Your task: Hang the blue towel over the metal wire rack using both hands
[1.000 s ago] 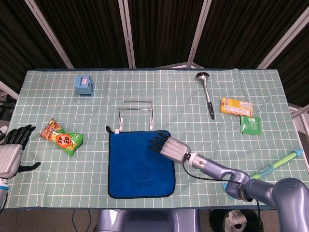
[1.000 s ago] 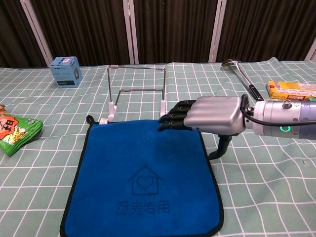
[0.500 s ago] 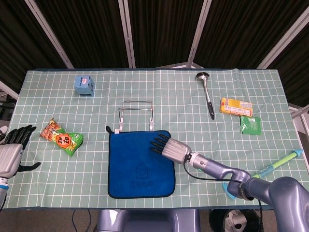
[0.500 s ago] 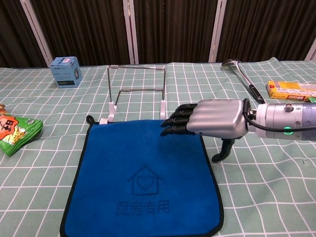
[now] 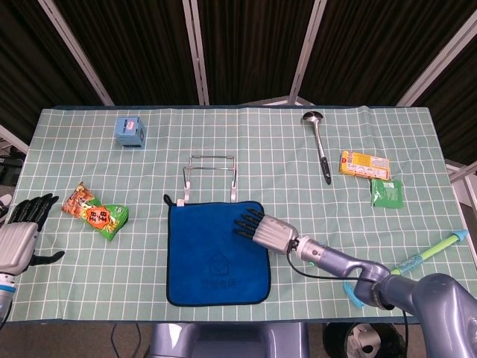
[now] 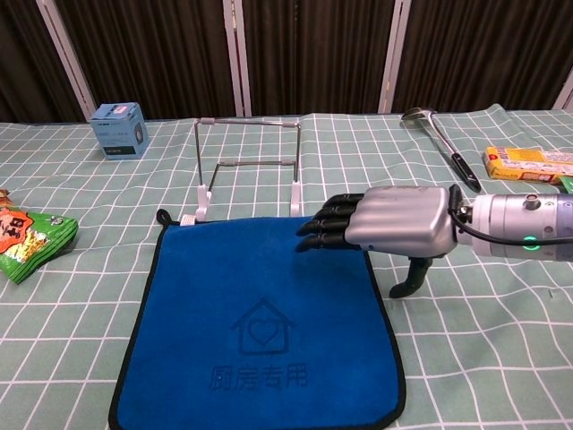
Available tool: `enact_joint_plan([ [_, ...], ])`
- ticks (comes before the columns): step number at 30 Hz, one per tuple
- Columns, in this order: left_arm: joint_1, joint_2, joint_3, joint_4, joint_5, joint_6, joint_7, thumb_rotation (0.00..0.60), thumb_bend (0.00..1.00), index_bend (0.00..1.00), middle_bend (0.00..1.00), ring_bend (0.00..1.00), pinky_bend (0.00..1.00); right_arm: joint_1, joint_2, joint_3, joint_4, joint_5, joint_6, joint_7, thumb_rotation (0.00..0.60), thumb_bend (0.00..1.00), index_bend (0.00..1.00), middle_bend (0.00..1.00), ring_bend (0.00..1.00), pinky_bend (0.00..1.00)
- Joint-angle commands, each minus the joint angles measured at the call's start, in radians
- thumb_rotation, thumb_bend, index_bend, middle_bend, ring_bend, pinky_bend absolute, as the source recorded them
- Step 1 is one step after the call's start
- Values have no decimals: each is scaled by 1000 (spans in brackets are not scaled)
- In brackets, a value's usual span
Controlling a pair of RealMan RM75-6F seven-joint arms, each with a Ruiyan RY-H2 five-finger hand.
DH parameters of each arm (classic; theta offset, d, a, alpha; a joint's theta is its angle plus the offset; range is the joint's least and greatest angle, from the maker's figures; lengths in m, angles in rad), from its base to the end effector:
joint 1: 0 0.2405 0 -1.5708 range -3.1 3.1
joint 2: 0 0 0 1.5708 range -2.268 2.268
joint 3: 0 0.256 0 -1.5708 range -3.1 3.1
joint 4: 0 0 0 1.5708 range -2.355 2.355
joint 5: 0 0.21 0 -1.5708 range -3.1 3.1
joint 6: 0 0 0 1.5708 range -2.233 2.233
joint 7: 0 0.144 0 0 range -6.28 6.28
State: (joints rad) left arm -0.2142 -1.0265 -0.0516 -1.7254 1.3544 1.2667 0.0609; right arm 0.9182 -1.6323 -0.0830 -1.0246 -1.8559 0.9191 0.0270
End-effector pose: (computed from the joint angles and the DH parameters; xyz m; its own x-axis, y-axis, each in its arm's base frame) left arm -0.2997 0.2158 0.1563 0.4110 0.1727 0.8951 0.9089 -0.0018 -0.4170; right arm -0.1525 -0.3429 -0.0615 0.8110 0.0113 0.5850 -0.2812 -0.8693 0.4065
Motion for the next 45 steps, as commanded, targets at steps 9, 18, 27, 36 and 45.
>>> enact_joint_plan([
  [9, -1, 0, 2, 0, 0, -3, -1, 600, 59, 0, 0, 0, 0, 5, -23, -2, 11, 13, 18, 16, 600, 201, 25, 20, 0, 0],
  [18, -3, 0, 2, -1, -1, -5, 0, 600, 61, 0, 0, 0, 0, 11, -53, 0, 25, 20, 33, 25, 600, 204, 33, 22, 0, 0],
  [27, -5, 0, 4, 0, -2, -9, 0, 600, 59, 0, 0, 0, 0, 19, -67, 2, 36, 25, 48, 27, 600, 384, 72, 25, 0, 0],
  [36, -7, 1, 6, 0, -1, -14, -2, 600, 59, 0, 0, 0, 0, 22, -58, -7, 26, 24, 65, 50, 600, 527, 178, 45, 0, 0],
  [45, -23, -25, 11, 28, 25, -31, -6, 600, 60, 0, 0, 0, 0, 5, -75, -16, 47, 28, 114, 119, 600, 545, 557, 65, 0, 0],
])
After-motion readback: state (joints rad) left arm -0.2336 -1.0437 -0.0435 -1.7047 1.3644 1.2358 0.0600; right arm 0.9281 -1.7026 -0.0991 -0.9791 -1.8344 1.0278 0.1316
